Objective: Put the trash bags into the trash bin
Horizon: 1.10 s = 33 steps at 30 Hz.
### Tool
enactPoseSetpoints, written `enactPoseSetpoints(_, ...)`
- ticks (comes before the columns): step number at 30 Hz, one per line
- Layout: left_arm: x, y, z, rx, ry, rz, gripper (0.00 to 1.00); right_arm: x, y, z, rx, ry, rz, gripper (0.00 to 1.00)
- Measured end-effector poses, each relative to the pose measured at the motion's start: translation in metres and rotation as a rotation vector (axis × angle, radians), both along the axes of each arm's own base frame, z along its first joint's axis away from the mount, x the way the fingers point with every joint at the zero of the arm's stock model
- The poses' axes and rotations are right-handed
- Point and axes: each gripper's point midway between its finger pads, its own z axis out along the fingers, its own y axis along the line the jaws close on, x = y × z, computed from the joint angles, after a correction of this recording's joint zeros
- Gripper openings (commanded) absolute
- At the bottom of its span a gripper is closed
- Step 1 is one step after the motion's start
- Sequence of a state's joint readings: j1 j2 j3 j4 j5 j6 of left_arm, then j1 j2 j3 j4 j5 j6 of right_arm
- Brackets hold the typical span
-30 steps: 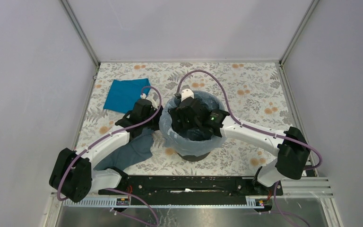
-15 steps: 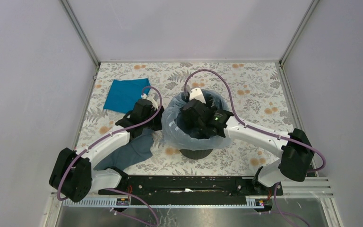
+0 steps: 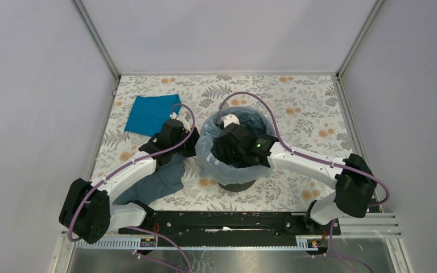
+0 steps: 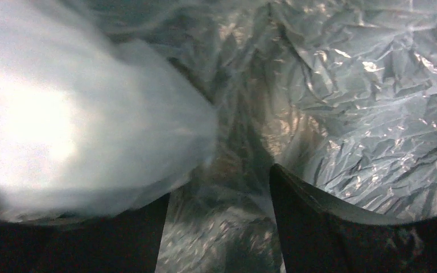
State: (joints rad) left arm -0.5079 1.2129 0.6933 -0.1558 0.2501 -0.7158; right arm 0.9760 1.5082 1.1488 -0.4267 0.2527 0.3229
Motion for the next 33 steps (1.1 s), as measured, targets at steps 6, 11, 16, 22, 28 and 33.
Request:
enactPoseSetpoints(6, -0.002, -0.003, 0.000, -0.004, 0.003, -0.005, 0.40, 0.007, -0.010, -0.044, -0.110, 0.008, -0.041, 0.77)
enactPoseSetpoints(11, -0.002, -0.003, 0.000, -0.004, 0.004, -0.001, 0.40, 0.005, -0.001, -0.061, -0.078, 0.034, -0.034, 0.85)
enactPoseSetpoints(16, 0.000, -0.003, -0.001, -0.002, 0.003, 0.001, 0.40, 0.006, 0.005, -0.060, -0.052, 0.035, -0.028, 0.92)
enactPoseSetpoints(22, 0.000, -0.002, -0.003, 0.018, -0.007, 0.003, 0.51, 0.006, -0.012, -0.036, -0.098, -0.001, -0.046, 1.00)
enactPoseSetpoints(28, 0.003, 0.020, -0.001, 0.104, -0.043, 0.078, 0.66, 0.005, -0.021, 0.030, 0.000, -0.087, -0.055, 1.00)
enactPoseSetpoints(33, 0.008, 0.041, 0.028, 0.155, -0.132, 0.147, 0.69, 0.005, -0.025, 0.052, 0.038, -0.122, -0.065, 1.00)
